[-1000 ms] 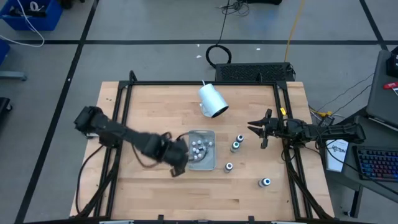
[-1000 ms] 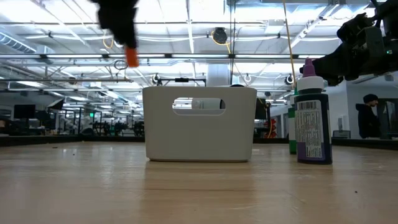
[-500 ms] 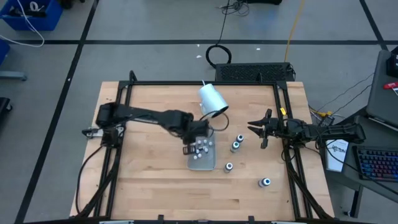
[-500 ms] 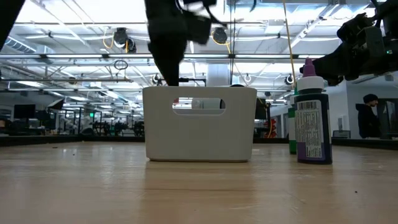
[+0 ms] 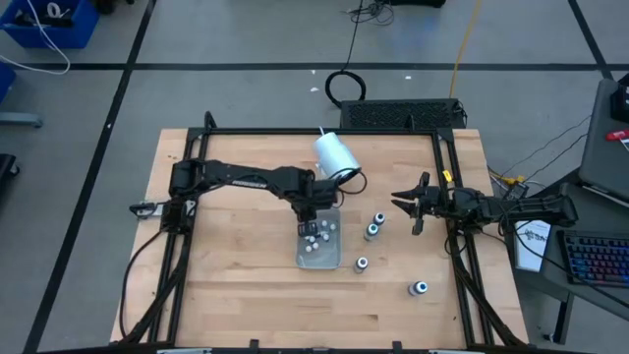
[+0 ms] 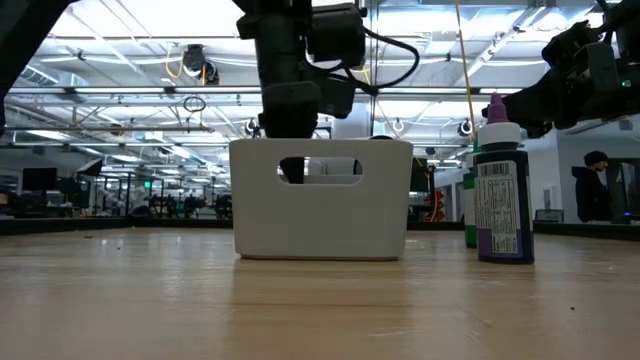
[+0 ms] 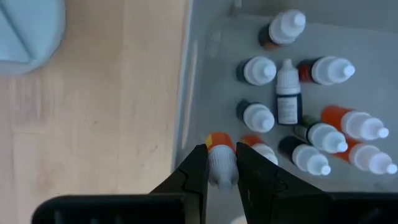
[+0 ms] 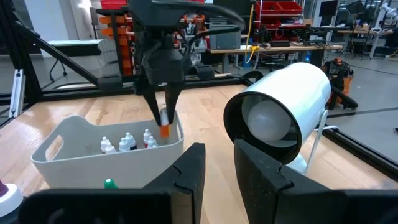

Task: Pick & Place food coloring
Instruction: Put the small orange food coloring bottle into the gray bin

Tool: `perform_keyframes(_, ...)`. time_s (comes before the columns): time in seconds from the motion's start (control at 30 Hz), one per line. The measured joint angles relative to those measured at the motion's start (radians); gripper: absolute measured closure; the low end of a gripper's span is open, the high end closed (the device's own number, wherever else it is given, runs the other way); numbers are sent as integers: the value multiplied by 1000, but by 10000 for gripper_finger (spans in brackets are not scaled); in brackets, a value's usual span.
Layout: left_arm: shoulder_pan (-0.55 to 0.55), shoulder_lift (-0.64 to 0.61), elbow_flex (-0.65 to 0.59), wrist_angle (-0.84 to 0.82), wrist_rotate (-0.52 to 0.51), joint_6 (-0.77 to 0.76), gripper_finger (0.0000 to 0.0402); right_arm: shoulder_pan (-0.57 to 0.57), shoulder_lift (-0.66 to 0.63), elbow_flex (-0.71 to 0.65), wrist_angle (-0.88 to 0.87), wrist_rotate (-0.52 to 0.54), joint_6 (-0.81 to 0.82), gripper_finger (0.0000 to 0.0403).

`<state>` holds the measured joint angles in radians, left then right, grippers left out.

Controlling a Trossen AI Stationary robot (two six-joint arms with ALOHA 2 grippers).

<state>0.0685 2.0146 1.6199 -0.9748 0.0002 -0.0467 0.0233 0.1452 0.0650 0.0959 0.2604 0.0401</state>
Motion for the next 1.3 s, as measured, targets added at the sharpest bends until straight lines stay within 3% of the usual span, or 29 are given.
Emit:
perform_keyframes(0.6, -24, 60, -7, 33, 52, -21, 339, 0, 0, 0, -1, 0, 0, 325)
perform_keyframes(1.3, -34, 62, -46, 64, 26, -37, 341, 0, 0, 0, -1, 0, 0, 325)
